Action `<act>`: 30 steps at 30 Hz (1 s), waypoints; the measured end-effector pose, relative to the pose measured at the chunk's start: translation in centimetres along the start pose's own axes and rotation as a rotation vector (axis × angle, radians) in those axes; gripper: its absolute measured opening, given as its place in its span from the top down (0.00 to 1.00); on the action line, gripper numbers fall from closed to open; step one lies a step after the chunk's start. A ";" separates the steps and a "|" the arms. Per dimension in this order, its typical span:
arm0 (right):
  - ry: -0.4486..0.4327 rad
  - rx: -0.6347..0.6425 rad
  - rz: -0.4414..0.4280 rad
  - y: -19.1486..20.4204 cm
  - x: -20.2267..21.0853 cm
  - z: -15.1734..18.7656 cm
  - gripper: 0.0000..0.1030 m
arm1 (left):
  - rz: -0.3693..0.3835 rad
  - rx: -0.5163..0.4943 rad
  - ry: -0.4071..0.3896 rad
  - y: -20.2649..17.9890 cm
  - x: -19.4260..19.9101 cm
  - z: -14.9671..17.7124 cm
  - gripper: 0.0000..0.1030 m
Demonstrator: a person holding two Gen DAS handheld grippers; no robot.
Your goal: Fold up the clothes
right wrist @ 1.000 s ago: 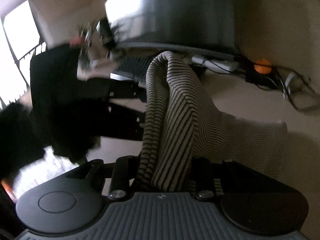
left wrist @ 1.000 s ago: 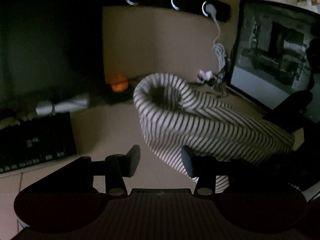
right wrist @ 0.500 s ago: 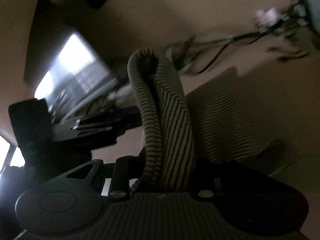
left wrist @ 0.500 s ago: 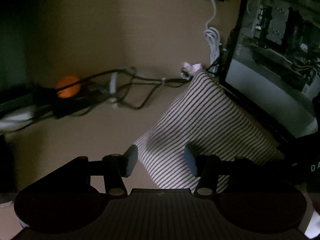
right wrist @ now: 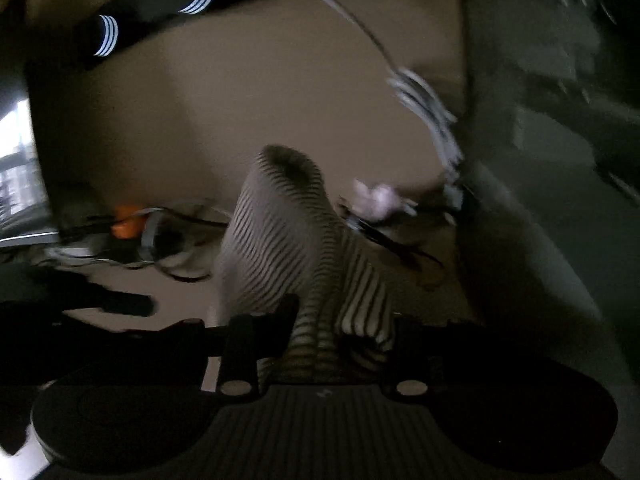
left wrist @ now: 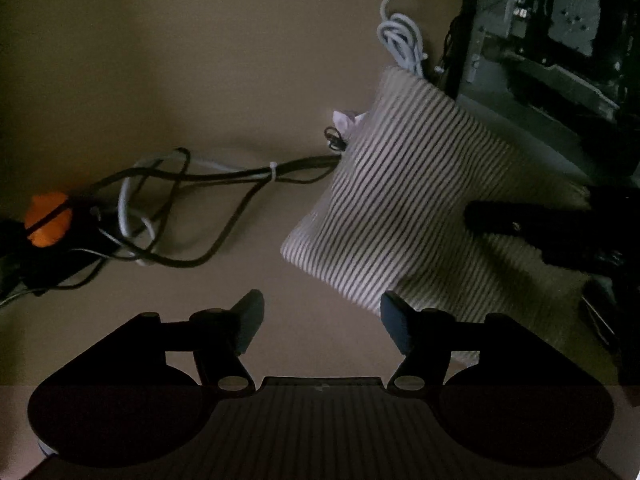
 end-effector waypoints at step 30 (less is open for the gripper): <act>0.205 -0.080 -0.356 7.0 -0.1 5.0 0.45 | 0.039 0.403 -0.030 5.8 8.1 5.2 0.12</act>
Point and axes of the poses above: each gripper's, at about its wrist camera, not at the fingertips, and x roughly against the way its jaws point, y to its left, z to its underside, the point moved 4 cm from there along -x, roughly the way its jaws point, and after that the axes turned 1 degree about -y, right-handed, at the moved point
